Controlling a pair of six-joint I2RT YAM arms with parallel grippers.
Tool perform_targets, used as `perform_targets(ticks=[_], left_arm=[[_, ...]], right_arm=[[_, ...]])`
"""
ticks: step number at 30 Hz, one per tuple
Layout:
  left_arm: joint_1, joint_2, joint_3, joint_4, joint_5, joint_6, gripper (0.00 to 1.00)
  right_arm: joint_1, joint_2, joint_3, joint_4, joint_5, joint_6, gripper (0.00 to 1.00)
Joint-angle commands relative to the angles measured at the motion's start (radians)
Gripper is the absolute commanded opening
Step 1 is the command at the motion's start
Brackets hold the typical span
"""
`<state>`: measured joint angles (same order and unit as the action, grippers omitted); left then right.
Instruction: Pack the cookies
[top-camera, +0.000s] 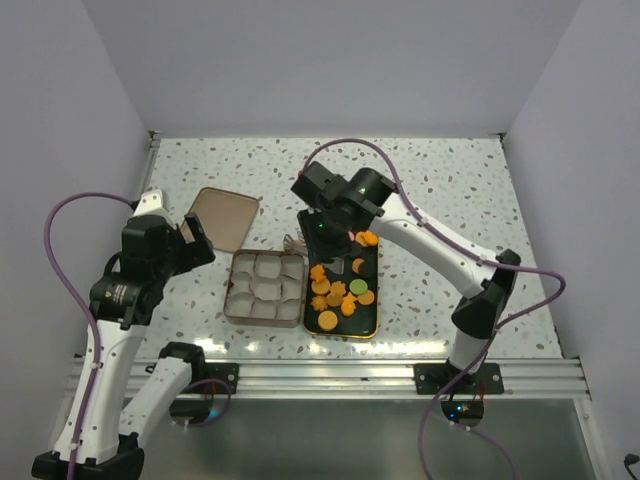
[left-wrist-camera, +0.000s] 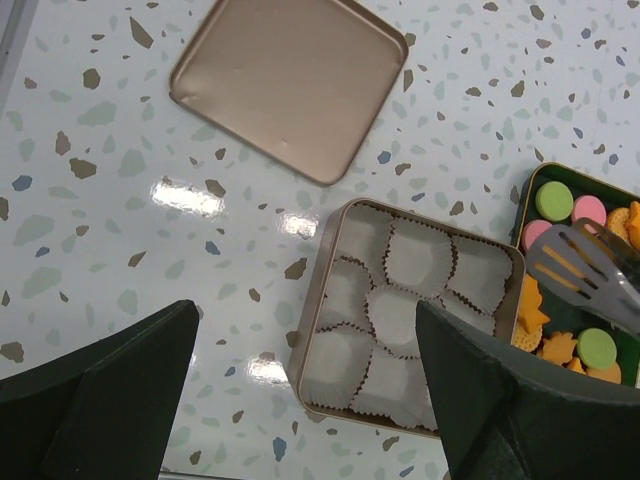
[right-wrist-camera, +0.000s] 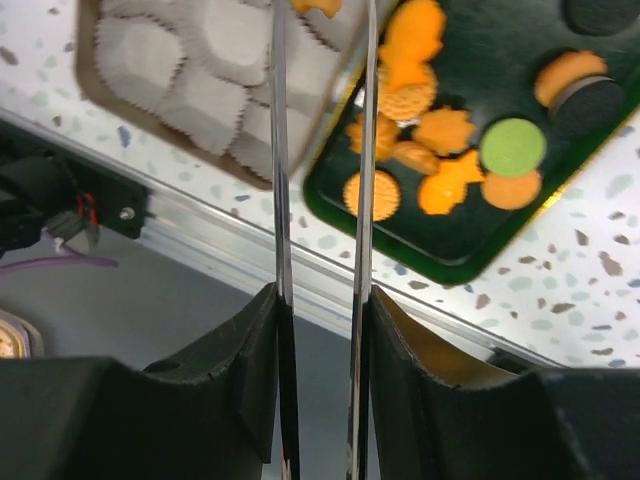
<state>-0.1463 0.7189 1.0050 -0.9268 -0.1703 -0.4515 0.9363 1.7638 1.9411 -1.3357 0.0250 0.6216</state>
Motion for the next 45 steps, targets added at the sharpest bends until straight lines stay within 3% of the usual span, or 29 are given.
perform_targets(ticks=[1, 6, 21, 28, 36, 45], left_arm=[[-0.003, 0.011, 0.037, 0.006, -0.031, 0.023, 0.96], [-0.003, 0.010, 0.043, -0.004, -0.043, 0.027, 0.96], [-0.004, -0.001, 0.053, -0.044, -0.040, 0.030, 0.96], [-0.010, 0.002, 0.046, -0.040, -0.040, 0.028, 0.96], [-0.013, 0.004, 0.038, -0.035, -0.035, 0.030, 0.96], [-0.013, 0.002, 0.035, -0.032, -0.037, 0.030, 0.96]], right_arm=[[0.090, 0.103, 0.146, -0.014, -0.022, 0.038, 0.38], [0.154, 0.221, 0.292, 0.009, -0.056, 0.040, 0.38], [0.164, 0.388, 0.395, 0.112, -0.077, 0.003, 0.39], [0.160, 0.404, 0.403, 0.119, -0.033, 0.004, 0.44], [0.142, 0.399, 0.406, 0.127, 0.000, 0.006, 0.56], [0.137, 0.332, 0.400, 0.127, 0.047, -0.003, 0.57]])
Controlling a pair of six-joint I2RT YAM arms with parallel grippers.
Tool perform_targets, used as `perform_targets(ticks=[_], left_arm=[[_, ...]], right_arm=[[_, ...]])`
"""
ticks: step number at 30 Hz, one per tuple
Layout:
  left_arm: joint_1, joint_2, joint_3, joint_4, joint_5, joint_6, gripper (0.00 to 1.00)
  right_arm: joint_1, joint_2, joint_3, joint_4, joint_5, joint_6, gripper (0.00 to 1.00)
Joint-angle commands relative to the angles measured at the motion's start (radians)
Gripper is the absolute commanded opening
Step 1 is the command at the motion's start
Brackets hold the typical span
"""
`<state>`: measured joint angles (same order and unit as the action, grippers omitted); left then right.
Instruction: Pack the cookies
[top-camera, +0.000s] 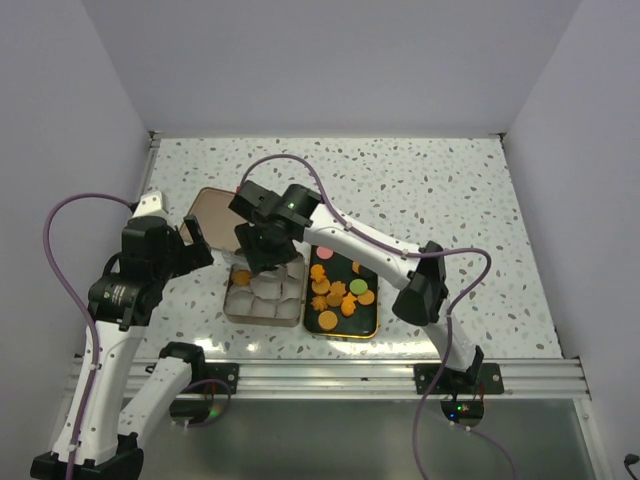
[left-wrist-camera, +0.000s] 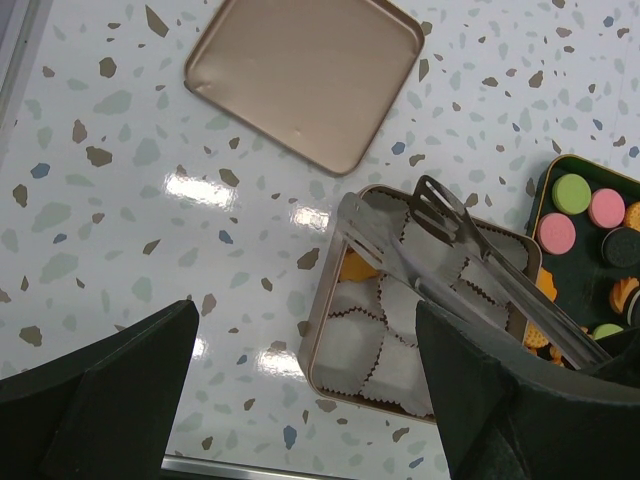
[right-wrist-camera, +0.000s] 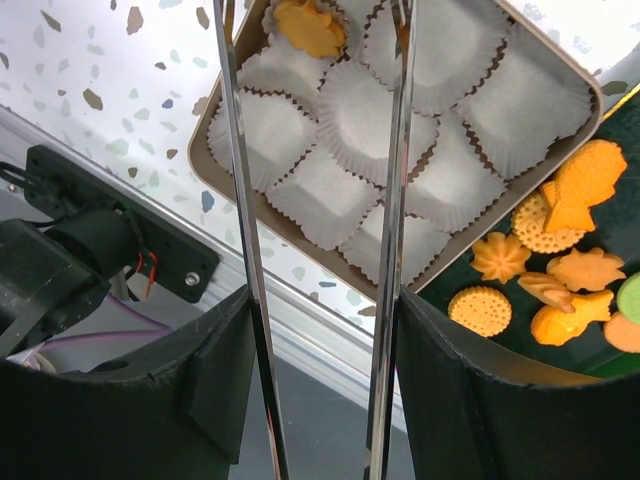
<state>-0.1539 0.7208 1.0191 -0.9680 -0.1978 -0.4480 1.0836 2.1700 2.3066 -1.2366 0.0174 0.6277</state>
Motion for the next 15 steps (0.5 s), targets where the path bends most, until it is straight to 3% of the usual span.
perform_targets(ticks=[1, 8, 15], left_arm=[[-0.006, 0.000, 0.019, 0.009, -0.009, 0.028, 0.96], [-0.007, -0.012, 0.012, 0.018, -0.011, 0.028, 0.96], [-0.010, -0.015, -0.002, 0.029, 0.000, 0.031, 0.96]], right_arm=[[-0.010, -0.093, 0.027, 0.028, 0.064, -0.016, 0.57], [-0.030, -0.307, -0.188, 0.028, 0.147, -0.017, 0.57], [-0.142, -0.510, -0.446, 0.046, 0.171, -0.008, 0.57]])
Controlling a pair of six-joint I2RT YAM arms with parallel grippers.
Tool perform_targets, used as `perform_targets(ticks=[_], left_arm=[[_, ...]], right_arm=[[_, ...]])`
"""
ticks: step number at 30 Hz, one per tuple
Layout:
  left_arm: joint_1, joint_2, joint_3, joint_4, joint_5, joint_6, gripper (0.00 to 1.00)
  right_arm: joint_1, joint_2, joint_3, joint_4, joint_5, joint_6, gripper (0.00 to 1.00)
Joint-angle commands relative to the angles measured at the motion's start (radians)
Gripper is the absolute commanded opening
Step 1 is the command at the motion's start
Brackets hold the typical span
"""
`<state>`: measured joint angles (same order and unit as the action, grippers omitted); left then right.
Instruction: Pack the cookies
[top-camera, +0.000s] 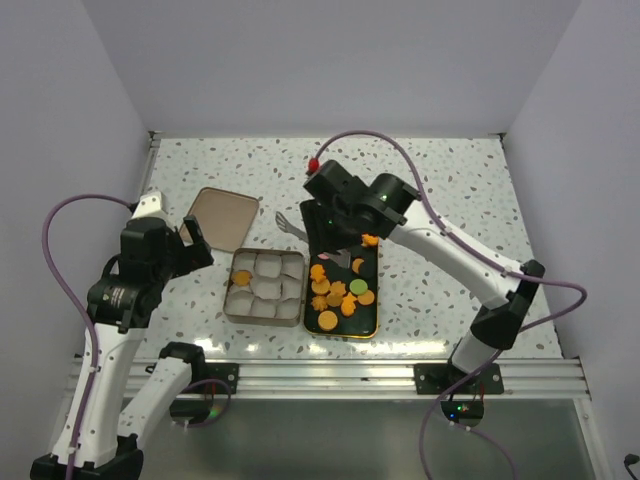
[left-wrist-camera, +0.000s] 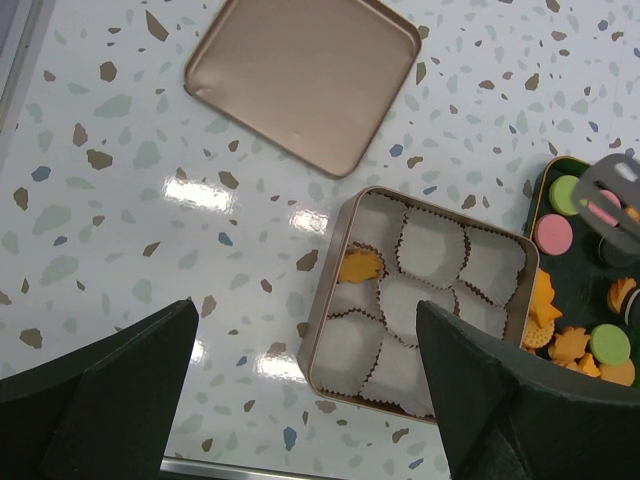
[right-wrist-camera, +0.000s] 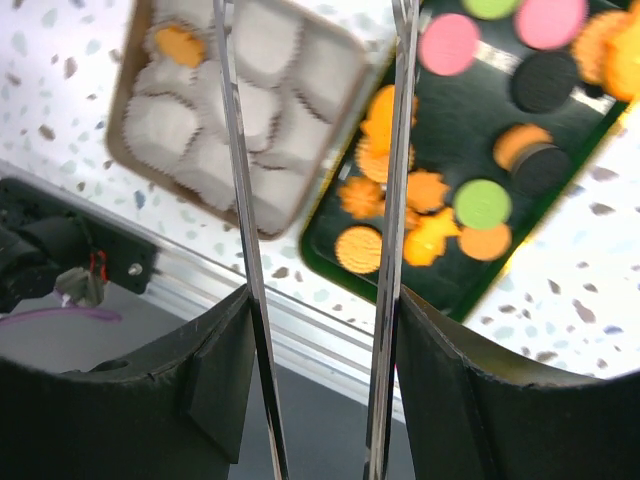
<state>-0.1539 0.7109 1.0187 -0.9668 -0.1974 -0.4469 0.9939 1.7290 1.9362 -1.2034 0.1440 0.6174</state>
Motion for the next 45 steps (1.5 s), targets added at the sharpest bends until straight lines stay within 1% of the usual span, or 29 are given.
perform_targets(ticks=[1, 2, 5, 10, 19, 24, 29, 45], left_arm=[[-0.012, -0.008, -0.005, 0.030, 0.001, 0.028, 0.96], [-0.015, -0.008, -0.005, 0.033, 0.001, 0.030, 0.96], [-0.018, -0.008, -0.009, 0.034, 0.001, 0.031, 0.97], [-0.021, -0.005, -0.008, 0.034, 0.006, 0.030, 0.97], [-0.022, -0.014, -0.011, 0.034, 0.004, 0.031, 0.98], [-0.022, -0.013, -0.012, 0.036, 0.001, 0.030, 0.98], [-0.022, -0.005, -0.014, 0.039, -0.004, 0.031, 0.98], [-0.021, -0.002, -0.020, 0.045, -0.016, 0.028, 0.98]], right_arm=[[-0.066, -0.080, -0.098, 0.013, 0.040, 0.005, 0.57], [-0.089, -0.088, -0.129, 0.004, 0.032, 0.005, 0.57], [-0.109, -0.074, -0.140, -0.036, 0.048, 0.001, 0.57], [-0.113, -0.025, -0.166, -0.070, 0.055, -0.011, 0.57], [-0.115, 0.036, -0.204, -0.055, 0.074, -0.018, 0.57], [-0.120, 0.043, -0.232, -0.033, 0.063, -0.025, 0.52], [-0.120, 0.056, -0.255, -0.013, 0.048, -0.033, 0.51], [-0.120, 0.145, -0.207, -0.001, 0.020, -0.065, 0.52]])
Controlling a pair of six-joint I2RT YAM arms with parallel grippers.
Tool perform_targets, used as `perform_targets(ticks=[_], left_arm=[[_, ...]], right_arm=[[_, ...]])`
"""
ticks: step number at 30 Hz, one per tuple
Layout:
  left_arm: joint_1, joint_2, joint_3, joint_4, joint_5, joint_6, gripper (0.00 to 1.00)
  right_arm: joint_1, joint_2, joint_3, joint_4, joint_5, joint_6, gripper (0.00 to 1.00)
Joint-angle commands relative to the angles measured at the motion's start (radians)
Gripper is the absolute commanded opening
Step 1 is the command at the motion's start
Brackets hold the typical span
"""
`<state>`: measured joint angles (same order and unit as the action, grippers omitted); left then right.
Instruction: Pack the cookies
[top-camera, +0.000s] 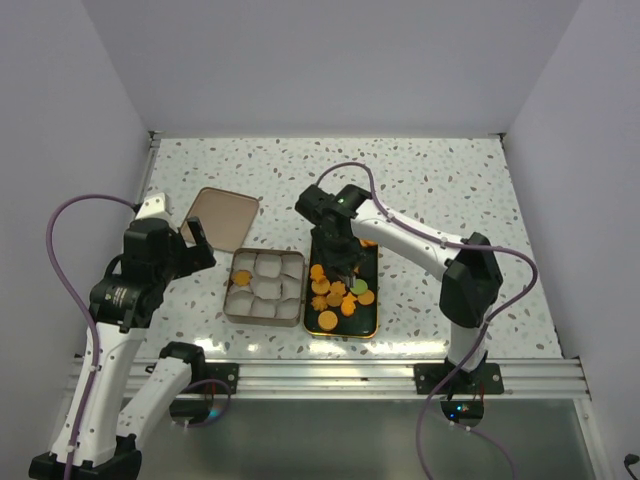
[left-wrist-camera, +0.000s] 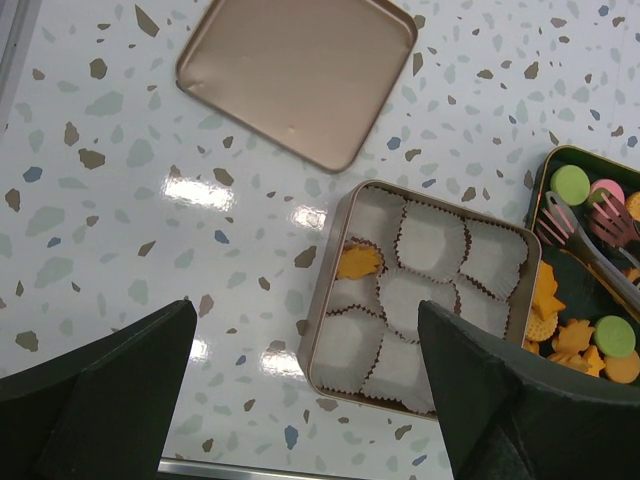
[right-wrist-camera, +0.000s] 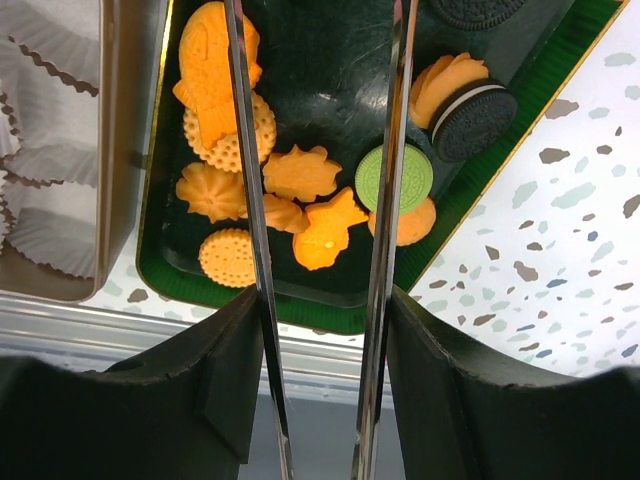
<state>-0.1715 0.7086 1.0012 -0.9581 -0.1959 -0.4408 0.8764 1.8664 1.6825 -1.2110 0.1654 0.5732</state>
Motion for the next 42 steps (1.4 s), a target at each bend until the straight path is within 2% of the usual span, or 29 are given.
perform_targets(ticks=[1, 10, 20, 25, 35, 42], left_arm=[[-0.005, 0.000, -0.001, 0.036, -0.019, 0.022, 0.99], [-0.005, -0.003, -0.003, 0.036, -0.030, 0.019, 0.99], [-0.005, -0.004, -0.006, 0.039, -0.023, 0.020, 1.00], [-0.005, -0.006, -0.009, 0.044, -0.013, 0.024, 1.00], [-0.008, -0.008, -0.013, 0.050, -0.005, 0.027, 1.00], [-0.014, -0.008, -0.015, 0.050, -0.004, 0.025, 1.00]], right_arm=[[-0.004, 0.016, 0.046, 0.005, -0.001, -0.021, 0.52], [-0.005, 0.013, 0.043, 0.001, -0.033, -0.013, 0.42], [-0.007, -0.047, 0.055, -0.038, -0.004, 0.002, 0.40], [-0.010, -0.050, 0.141, -0.099, 0.045, -0.003, 0.39], [0.015, -0.029, 0.298, -0.134, -0.015, 0.020, 0.37], [0.116, 0.094, 0.597, -0.211, -0.061, 0.048, 0.38]])
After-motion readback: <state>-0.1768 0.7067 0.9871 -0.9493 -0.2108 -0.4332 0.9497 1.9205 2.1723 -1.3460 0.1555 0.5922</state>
